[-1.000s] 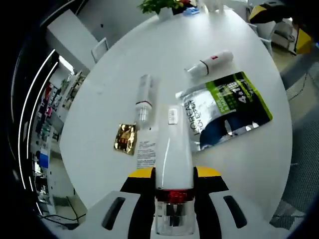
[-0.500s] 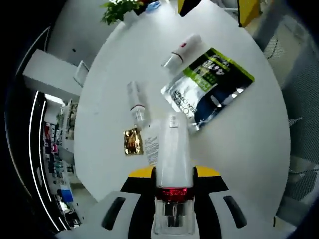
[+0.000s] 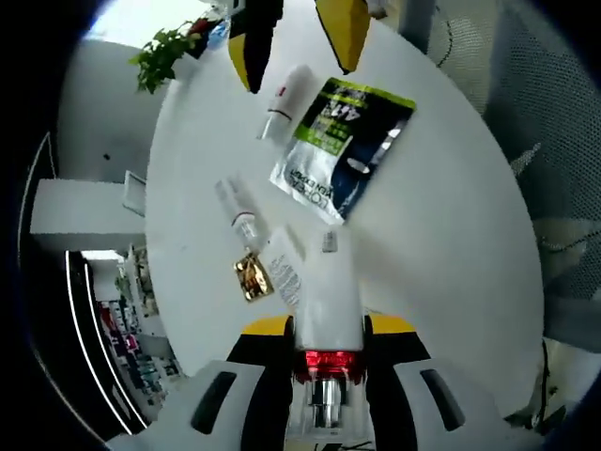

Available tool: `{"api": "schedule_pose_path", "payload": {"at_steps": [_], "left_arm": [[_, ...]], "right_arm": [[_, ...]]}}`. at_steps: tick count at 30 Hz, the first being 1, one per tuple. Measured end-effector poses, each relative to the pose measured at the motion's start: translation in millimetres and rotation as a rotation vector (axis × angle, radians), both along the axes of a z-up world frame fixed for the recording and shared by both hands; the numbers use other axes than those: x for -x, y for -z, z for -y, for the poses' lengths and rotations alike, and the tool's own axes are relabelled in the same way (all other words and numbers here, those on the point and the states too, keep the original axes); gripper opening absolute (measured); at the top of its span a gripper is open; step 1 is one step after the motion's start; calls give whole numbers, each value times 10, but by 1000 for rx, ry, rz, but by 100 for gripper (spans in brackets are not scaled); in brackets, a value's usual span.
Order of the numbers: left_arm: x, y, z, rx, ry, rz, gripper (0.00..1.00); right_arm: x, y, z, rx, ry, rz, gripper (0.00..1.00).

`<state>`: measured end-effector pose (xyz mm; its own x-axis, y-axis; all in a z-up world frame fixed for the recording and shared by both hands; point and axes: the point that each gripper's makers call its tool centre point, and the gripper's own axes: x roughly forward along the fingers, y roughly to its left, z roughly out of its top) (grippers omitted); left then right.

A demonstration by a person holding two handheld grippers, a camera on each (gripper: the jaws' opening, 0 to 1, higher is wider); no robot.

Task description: Arrange the skincare products in the storage area until every visible bottle or jar stands upright without overlapping.

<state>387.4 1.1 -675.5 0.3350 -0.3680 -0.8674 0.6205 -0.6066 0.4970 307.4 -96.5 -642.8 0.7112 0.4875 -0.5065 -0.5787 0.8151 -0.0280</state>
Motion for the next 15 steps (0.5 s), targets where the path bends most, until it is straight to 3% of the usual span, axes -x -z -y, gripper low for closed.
{"api": "schedule_pose_path", "payload": {"at_steps": [6, 15], "left_arm": [[89, -23, 32, -37, 155, 66, 25], [259, -37, 156, -83, 386, 170, 25]], "right_arm": [[-90, 124, -144, -1, -81, -28, 40], [-254, 256, -465, 6, -236, 4, 42]]}}
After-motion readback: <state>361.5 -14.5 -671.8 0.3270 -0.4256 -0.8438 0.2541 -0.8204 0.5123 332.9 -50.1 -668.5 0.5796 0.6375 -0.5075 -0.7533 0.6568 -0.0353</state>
